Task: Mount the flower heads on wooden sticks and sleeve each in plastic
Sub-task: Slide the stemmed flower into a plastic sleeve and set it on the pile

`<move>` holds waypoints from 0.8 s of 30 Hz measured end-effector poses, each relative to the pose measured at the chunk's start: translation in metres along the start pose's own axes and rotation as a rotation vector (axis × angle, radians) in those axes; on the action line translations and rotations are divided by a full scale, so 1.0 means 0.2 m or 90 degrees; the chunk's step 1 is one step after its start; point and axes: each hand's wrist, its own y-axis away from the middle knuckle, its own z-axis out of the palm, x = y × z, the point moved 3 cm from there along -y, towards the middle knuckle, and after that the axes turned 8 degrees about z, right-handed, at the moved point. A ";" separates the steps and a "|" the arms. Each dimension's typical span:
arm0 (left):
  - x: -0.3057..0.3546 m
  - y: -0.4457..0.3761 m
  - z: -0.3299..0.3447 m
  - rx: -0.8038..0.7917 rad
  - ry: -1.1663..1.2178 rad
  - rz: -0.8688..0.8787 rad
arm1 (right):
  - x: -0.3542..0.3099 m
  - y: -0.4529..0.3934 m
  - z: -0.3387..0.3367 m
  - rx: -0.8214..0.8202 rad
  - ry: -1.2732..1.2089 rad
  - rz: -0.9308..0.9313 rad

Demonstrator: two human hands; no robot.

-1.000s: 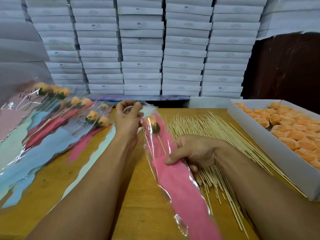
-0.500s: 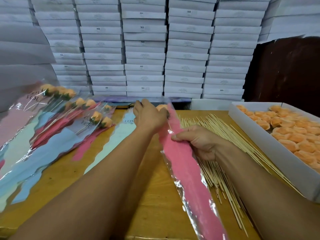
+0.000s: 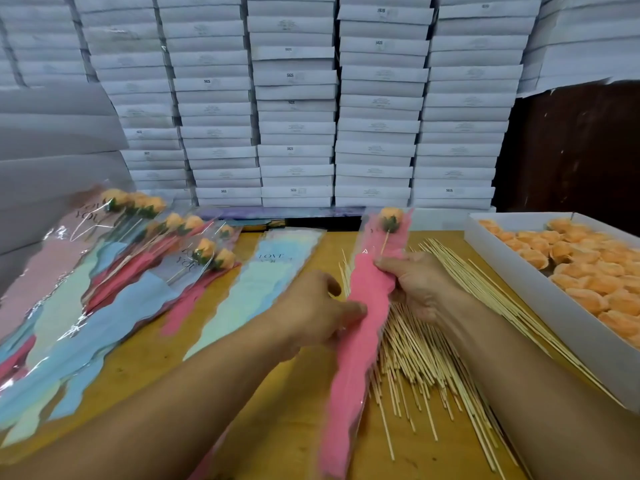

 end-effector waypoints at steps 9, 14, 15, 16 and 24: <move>-0.08 0.07 0.04 0.019 0.422 -0.067 | 0.01 -0.02 0.01 -0.024 -0.032 -0.014; -0.11 0.07 -0.06 0.102 0.366 0.007 | -0.01 0.01 0.02 -0.088 -0.076 -0.004; -0.12 0.07 -0.10 0.123 0.344 0.028 | -0.01 0.01 0.01 -0.095 -0.067 -0.003; -0.13 0.08 -0.16 0.146 0.313 0.049 | -0.01 0.01 0.01 -0.099 -0.055 -0.002; -0.30 0.17 -0.79 0.378 -0.058 0.176 | -0.01 0.02 -0.01 -0.105 0.015 0.001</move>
